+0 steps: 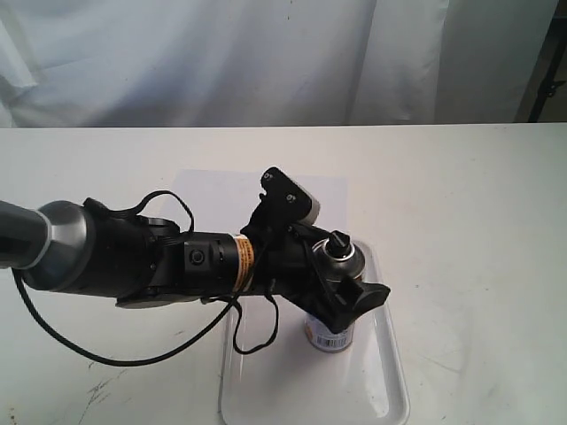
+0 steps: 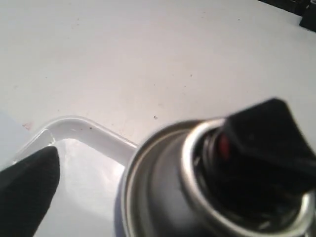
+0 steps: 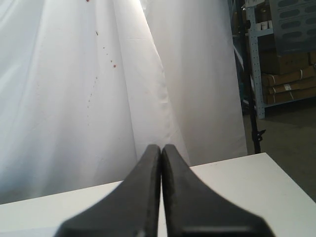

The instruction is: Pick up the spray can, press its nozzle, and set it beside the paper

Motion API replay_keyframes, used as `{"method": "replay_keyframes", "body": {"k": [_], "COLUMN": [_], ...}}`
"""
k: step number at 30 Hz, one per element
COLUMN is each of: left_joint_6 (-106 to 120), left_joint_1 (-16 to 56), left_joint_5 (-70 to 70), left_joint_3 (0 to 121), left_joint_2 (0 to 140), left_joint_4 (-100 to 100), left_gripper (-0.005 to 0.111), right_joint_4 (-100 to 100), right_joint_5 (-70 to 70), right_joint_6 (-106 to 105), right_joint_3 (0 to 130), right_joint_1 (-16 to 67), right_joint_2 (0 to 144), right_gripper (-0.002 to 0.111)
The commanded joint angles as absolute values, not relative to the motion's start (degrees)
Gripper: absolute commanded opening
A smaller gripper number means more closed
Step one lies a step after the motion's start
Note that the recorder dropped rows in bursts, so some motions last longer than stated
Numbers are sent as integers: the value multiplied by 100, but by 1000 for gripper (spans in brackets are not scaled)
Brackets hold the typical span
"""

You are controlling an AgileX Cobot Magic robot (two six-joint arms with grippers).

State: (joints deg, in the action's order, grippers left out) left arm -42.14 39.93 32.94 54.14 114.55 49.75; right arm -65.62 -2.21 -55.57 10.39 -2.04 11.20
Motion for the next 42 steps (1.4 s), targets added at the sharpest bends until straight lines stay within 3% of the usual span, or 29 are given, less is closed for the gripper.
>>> {"method": "replay_keyframes", "body": {"k": [1, 17, 20, 26, 30, 36, 42], "left_joint_6": [-4141, -3709, -3704, -3704, -3704, -3742, -3742], "left_joint_1": [3992, 3992, 3992, 3992, 3992, 3992, 3992], "left_joint_5": [3468, 2540, 2046, 688, -98, -1791, -2129], "left_joint_3": [5428, 5428, 5428, 5428, 5428, 5417, 5194], "left_joint_2": [11458, 9648, 9406, 8926, 8444, 7756, 7343], "left_joint_4": [4822, 4832, 4809, 4809, 4809, 4809, 4462], "left_gripper": [104, 101, 84, 23, 4, 0, 0], "right_joint_4": [-6547, -6547, -6547, -6547, -6547, -6547, -6547], "right_joint_5": [-205, -205, -205, -205, -205, -205, -205], "right_joint_6": [-5571, -5571, -5571, -5571, -5571, -5571, -5571], "right_joint_3": [1026, 1026, 1026, 1026, 1026, 1026, 1026], "right_joint_1": [-236, -236, -236, -236, -236, -236, -236], "right_joint_2": [1088, 1088, 1088, 1088, 1088, 1088, 1088], "right_gripper": [0, 0, 0, 0, 0, 0, 0]}}
